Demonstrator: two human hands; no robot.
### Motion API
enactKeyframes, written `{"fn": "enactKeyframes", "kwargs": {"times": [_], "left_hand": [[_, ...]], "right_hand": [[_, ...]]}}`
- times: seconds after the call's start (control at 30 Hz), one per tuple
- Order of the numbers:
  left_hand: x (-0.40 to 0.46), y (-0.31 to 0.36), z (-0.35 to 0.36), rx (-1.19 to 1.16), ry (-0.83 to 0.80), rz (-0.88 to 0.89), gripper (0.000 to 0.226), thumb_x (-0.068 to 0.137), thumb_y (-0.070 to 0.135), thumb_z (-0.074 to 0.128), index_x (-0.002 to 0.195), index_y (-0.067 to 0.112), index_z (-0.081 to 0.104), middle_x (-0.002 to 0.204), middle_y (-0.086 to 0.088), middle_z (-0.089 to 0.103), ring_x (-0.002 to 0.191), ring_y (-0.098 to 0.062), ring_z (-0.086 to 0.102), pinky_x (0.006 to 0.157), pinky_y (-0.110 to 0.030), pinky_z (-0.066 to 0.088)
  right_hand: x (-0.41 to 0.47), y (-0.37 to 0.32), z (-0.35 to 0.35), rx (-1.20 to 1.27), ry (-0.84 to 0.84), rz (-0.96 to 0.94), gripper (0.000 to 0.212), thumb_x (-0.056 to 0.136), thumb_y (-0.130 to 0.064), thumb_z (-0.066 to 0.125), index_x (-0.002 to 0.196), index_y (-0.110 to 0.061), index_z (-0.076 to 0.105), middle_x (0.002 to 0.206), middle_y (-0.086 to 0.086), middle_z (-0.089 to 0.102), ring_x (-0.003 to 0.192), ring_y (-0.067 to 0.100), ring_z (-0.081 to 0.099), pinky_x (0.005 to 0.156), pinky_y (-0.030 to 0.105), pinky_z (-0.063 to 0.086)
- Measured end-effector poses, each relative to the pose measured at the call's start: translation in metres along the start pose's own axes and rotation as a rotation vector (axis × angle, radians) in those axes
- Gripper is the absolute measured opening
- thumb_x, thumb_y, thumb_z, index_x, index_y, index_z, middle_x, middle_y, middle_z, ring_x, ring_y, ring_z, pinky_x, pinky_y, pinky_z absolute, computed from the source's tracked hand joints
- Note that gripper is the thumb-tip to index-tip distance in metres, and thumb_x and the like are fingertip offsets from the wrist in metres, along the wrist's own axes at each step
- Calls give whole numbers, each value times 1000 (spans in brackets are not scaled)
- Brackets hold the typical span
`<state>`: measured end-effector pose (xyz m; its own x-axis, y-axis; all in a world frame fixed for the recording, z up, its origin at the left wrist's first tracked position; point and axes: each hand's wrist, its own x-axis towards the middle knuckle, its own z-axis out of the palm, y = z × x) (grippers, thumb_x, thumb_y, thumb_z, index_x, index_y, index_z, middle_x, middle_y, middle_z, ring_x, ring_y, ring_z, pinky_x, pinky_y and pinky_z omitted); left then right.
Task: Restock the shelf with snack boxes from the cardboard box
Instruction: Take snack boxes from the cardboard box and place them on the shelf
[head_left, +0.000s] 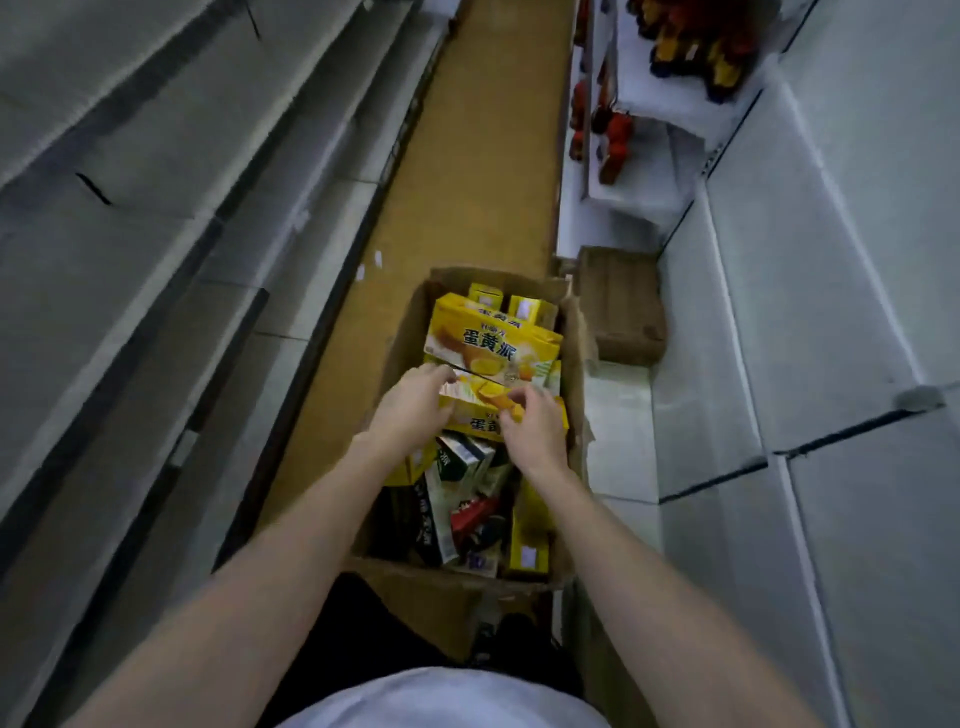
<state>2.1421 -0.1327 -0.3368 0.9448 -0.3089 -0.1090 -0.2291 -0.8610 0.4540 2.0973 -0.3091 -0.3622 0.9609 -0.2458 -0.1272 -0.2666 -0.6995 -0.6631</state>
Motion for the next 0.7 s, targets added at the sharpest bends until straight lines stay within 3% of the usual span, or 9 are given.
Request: {"fn": "enactKeyframes", "kwargs": {"times": [0.2, 0.47, 0.57, 0.7], "left_hand": [[59, -16, 6, 58, -32, 87, 37, 92, 25, 63, 126, 15, 56, 126, -4, 56, 117, -27, 50, 91, -41, 47], [142, -37, -2, 110, -107, 280, 44, 87, 20, 63, 129, 9, 54, 129, -10, 55, 119, -34, 48, 91, -44, 44], [177, -40, -1, 164, -171, 346, 54, 87, 26, 65, 136, 9, 50, 136, -10, 53, 126, -32, 45, 101, -41, 38], [212, -47, 11, 240, -287, 405, 76, 86, 40, 69, 148, 12, 35, 150, -8, 41, 140, -27, 34, 120, -42, 19]], "right_hand": [[46, -6, 16, -85, 27, 9, 25, 93, -21, 63, 117, -18, 58, 121, 1, 55, 119, 20, 49, 99, 37, 45], [115, -40, 26, -321, 101, 52, 42, 89, -18, 62, 130, -11, 56, 126, 9, 55, 118, 29, 50, 98, 42, 42], [144, -47, 29, -437, 47, 145, 54, 90, -20, 62, 142, -15, 47, 138, 8, 51, 127, 29, 47, 105, 40, 38], [156, -45, 40, -523, -186, 237, 68, 92, -22, 59, 153, -14, 31, 158, 8, 31, 145, 28, 28, 117, 44, 28]]}}
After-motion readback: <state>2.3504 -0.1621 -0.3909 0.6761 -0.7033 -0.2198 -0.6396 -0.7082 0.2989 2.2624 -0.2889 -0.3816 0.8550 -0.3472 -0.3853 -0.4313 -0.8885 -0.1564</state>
